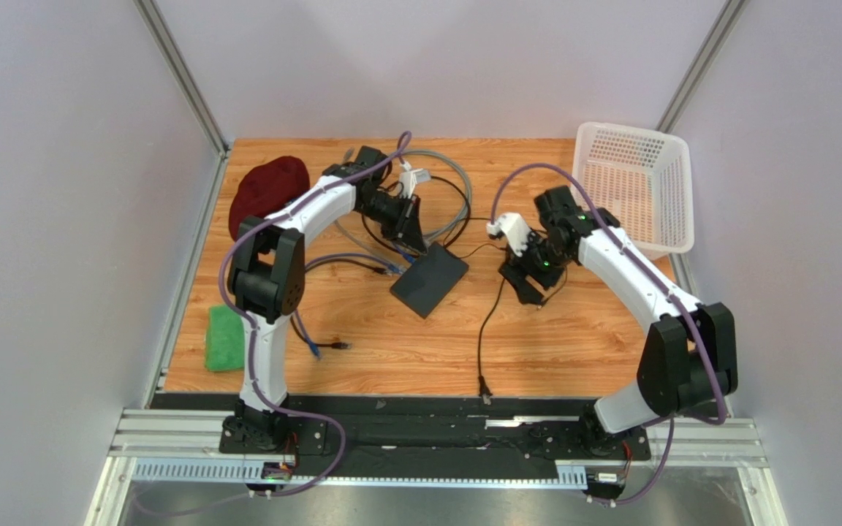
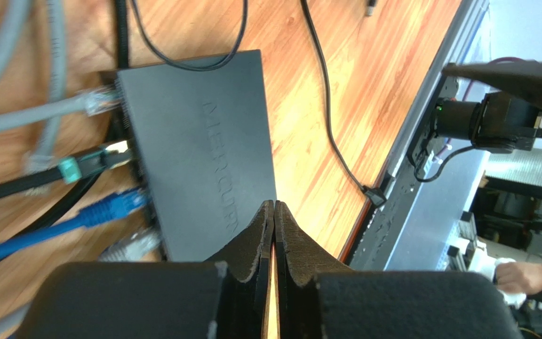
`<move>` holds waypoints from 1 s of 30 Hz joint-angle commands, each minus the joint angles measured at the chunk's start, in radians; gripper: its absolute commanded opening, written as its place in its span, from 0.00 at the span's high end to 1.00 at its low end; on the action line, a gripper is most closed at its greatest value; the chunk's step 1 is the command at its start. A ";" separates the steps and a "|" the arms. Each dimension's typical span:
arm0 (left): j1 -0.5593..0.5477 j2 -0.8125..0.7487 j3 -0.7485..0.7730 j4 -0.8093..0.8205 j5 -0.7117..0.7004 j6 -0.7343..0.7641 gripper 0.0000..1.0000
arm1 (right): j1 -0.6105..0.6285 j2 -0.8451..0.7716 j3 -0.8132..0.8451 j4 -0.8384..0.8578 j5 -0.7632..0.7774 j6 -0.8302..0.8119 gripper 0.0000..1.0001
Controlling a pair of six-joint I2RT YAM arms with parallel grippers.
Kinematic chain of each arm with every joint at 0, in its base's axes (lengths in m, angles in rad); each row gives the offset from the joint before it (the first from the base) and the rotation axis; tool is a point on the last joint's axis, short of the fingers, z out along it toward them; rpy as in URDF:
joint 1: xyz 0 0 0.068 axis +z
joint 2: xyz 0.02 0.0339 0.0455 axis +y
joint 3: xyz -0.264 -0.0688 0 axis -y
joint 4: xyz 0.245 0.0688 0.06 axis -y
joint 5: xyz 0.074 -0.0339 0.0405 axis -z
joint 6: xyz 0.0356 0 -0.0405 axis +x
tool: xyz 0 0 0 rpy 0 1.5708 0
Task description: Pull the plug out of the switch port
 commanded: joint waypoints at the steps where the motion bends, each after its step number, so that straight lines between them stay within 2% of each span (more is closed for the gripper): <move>1: 0.046 -0.093 -0.026 -0.014 0.001 0.052 0.89 | 0.133 0.123 0.126 0.027 -0.185 0.049 0.30; 4: 0.074 -0.122 -0.063 0.001 -0.005 0.034 0.87 | 0.219 0.229 0.208 0.028 -0.196 0.041 0.48; 5: 0.080 -0.141 -0.073 0.004 -0.010 0.034 0.86 | 0.244 0.300 0.230 0.023 -0.200 0.044 0.60; 8: 0.106 -0.188 -0.118 0.013 -0.041 0.046 0.86 | 0.252 0.403 0.284 0.023 -0.188 0.056 0.76; 16: 0.153 -0.215 -0.169 0.030 -0.079 0.048 0.85 | 0.169 0.392 0.192 0.047 -0.073 0.061 0.83; 20: 0.153 -0.187 -0.164 0.035 -0.071 0.034 0.85 | 0.033 0.329 0.089 0.046 -0.033 0.056 0.83; 26: 0.153 -0.150 -0.158 0.039 -0.082 0.034 0.84 | -0.168 0.192 -0.061 0.040 0.085 -0.080 0.83; 30: 0.153 -0.141 -0.170 0.052 -0.105 0.034 0.83 | -0.184 0.106 -0.033 -0.018 0.010 -0.114 0.81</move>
